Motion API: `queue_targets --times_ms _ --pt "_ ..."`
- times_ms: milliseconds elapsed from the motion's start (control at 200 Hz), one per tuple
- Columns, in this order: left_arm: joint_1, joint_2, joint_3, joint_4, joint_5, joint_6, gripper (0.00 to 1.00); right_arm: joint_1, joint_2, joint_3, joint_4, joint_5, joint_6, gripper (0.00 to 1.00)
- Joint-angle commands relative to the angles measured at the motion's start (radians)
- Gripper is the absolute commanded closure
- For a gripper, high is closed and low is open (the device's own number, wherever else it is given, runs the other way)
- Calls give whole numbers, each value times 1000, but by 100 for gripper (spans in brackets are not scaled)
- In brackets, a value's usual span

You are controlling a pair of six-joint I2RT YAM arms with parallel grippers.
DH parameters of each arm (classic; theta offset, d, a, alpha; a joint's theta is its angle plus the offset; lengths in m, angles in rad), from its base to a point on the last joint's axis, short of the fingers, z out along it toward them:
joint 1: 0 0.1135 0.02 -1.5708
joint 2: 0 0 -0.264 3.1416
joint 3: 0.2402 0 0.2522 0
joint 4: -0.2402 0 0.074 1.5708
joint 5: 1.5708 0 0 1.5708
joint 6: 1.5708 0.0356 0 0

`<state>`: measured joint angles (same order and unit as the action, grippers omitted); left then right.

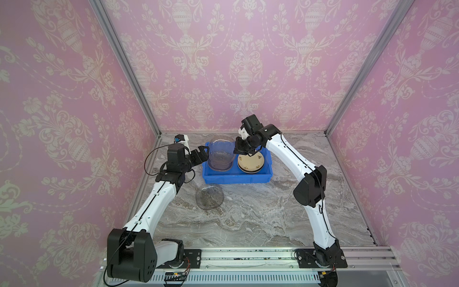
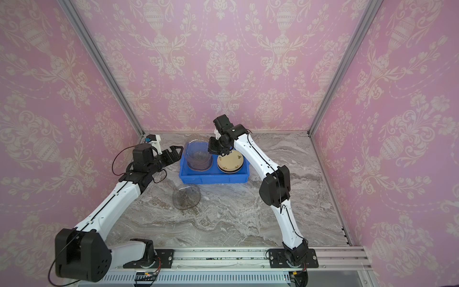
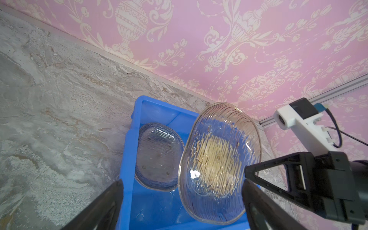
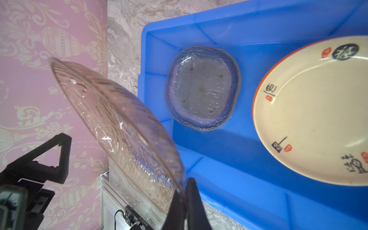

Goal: Place the plates into the plastic bin on the countertop
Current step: Place the plate in the plastic bin.

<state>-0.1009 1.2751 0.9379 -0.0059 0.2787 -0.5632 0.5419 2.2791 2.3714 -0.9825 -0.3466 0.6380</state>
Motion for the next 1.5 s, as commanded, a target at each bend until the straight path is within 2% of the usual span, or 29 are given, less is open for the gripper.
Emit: queue_targets --times_ms 0,70,205,300,676,866,1186,1496 --pt "9 71 62 68 67 37 11 -33 31 68 37 -102 -22 100" --pt "10 121 86 89 95 33 17 -42 52 68 53 -118 -22 100" --pt "11 195 129 121 132 23 37 -55 130 115 51 -164 -17 100" --pt "11 228 147 137 146 10 39 -56 178 143 60 -175 -11 100" --pt "23 252 171 99 135 39 17 -60 305 178 119 -197 70 100" --pt "27 269 169 113 156 39 11 -61 358 223 104 -208 83 100" --pt "32 277 158 124 164 36 9 -61 423 264 41 -216 61 100" --pt "34 289 153 133 172 19 9 -60 425 265 -13 -187 24 100"
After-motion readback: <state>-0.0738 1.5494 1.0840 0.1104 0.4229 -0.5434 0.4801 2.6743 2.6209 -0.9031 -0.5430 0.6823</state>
